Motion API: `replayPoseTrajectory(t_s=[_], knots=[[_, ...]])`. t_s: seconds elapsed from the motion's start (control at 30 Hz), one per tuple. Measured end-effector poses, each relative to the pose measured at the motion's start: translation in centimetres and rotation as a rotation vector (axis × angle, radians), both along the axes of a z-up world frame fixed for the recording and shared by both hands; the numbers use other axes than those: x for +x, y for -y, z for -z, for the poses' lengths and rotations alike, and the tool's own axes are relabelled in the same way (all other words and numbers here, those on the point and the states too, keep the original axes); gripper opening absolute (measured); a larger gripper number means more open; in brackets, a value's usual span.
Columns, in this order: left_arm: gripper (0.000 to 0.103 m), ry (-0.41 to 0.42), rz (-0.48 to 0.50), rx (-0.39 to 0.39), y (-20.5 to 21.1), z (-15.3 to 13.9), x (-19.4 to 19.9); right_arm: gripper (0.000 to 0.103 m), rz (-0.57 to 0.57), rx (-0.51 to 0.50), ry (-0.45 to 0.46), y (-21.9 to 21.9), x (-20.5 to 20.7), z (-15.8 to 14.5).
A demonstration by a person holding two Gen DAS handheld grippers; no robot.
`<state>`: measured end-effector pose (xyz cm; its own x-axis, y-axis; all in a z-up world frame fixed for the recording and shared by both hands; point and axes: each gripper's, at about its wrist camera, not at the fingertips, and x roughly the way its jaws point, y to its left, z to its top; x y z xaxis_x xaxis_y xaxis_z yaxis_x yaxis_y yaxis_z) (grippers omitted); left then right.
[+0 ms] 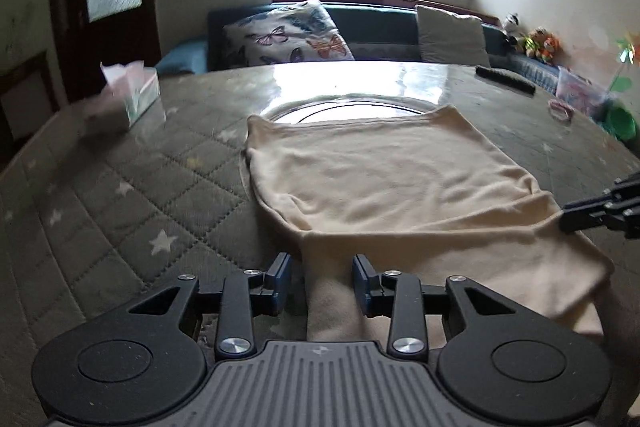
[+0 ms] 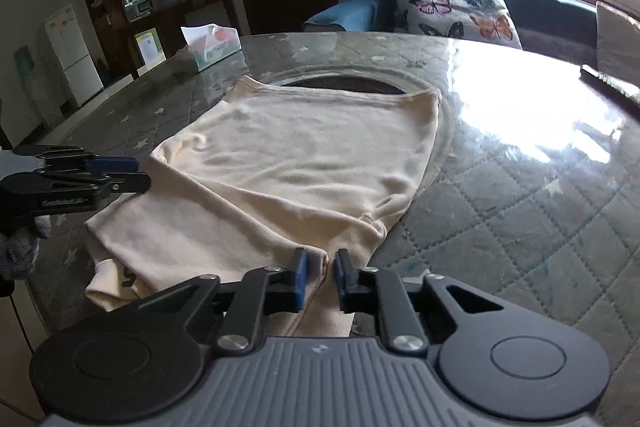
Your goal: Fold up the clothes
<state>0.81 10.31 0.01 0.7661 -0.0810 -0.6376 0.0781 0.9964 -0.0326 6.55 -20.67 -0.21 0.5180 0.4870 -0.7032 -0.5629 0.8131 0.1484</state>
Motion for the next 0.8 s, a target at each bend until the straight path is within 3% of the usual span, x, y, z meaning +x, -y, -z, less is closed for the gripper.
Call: replayPoseTrajectory(t_s=[0.03,0.07,0.13,0.4,0.5,0.57,0.67,0.73,0.77,0.8], knots=[[0.033,0.003,-0.003,-0.008,-0.1,0.0,0.1,0.007,0.001,0.002,0.006,0.0,0.0,-0.2],[0.020,0.006,-0.005,-0.017,-0.2,0.0,0.3,0.005,0.002,0.004,0.012,0.0,0.0,-0.5],[0.010,0.012,-0.011,-0.034,-0.5,0.1,0.5,0.005,0.002,0.013,0.027,-0.1,0.0,-1.1],[0.006,0.033,-0.038,-0.089,-1.3,0.3,0.4,0.002,0.031,0.032,0.084,-0.1,0.4,-2.3],[0.009,0.030,-0.026,-0.075,-1.1,0.2,0.3,0.008,0.014,0.038,0.065,-0.1,0.6,-2.1],[0.010,0.038,-0.013,-0.055,-0.8,-0.2,0.1,0.023,-0.005,0.022,0.040,-0.4,0.6,-1.4],[0.011,0.057,0.010,-0.038,-0.5,-0.8,-0.3,0.026,-0.015,-0.006,0.013,-0.6,0.6,-0.1],[0.019,0.061,0.017,-0.030,-0.3,-1.0,-0.2,0.026,-0.013,-0.008,0.001,-0.6,0.6,0.3],[0.032,0.057,0.017,-0.025,-0.2,-1.0,0.0,0.026,-0.012,-0.008,-0.005,-0.6,0.6,0.5],[0.037,0.053,0.015,-0.021,-0.1,-0.9,0.3,0.026,-0.014,-0.010,-0.006,-0.7,0.5,0.6]])
